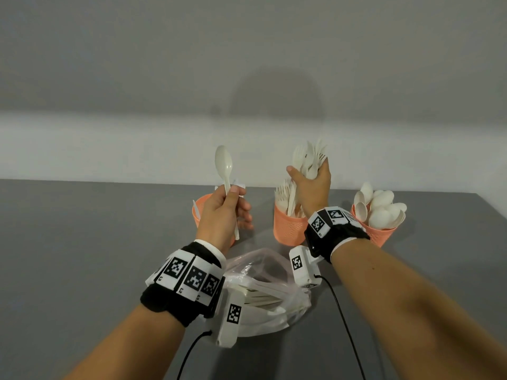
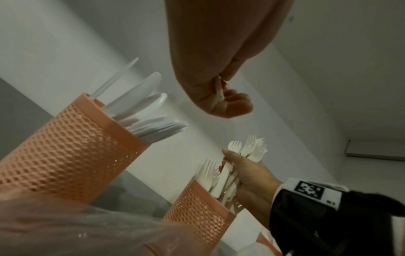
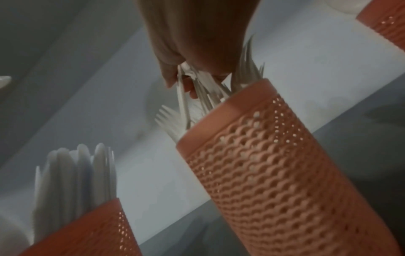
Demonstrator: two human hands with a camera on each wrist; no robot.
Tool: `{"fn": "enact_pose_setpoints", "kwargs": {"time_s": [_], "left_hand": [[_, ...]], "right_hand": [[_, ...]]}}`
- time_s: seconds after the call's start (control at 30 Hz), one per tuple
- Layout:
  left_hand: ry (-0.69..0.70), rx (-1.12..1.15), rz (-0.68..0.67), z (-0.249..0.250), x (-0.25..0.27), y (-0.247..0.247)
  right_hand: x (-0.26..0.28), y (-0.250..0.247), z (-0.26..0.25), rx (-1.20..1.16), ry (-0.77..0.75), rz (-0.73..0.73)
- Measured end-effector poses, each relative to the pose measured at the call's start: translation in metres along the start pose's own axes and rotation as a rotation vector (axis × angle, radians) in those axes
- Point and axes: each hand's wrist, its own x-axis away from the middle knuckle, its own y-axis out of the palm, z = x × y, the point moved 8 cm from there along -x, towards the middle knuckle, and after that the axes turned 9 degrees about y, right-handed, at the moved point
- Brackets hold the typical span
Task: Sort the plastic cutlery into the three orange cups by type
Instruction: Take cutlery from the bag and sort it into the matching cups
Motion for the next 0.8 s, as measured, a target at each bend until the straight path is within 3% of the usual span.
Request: {"fn": "enact_pose_setpoints", "kwargs": {"time_s": [0.33,0.53,0.67,0.8], "left_hand": [[-0.023,-0.021,0.008,-0.008,-0.005,0.001],[-0.034,-0.024,0.008,-0.011,-0.007,0.000],[-0.055,-0.017,-0.007,-0.013,-0.006,0.005],[-0.063,0.008,-0.009,-0.013,-0.004,0.007]], "right_hand": [[-0.002,0.002,0.001,0.134,-0.101,-0.083],[-0.006,-0.001,-0.010,0.029,-0.115,-0.105],[-0.010,-0.006,0.001,0.299,-0.081,-0.040],[-0.001,-0.008,0.002,0.712,-0.097,-0.068]]}}
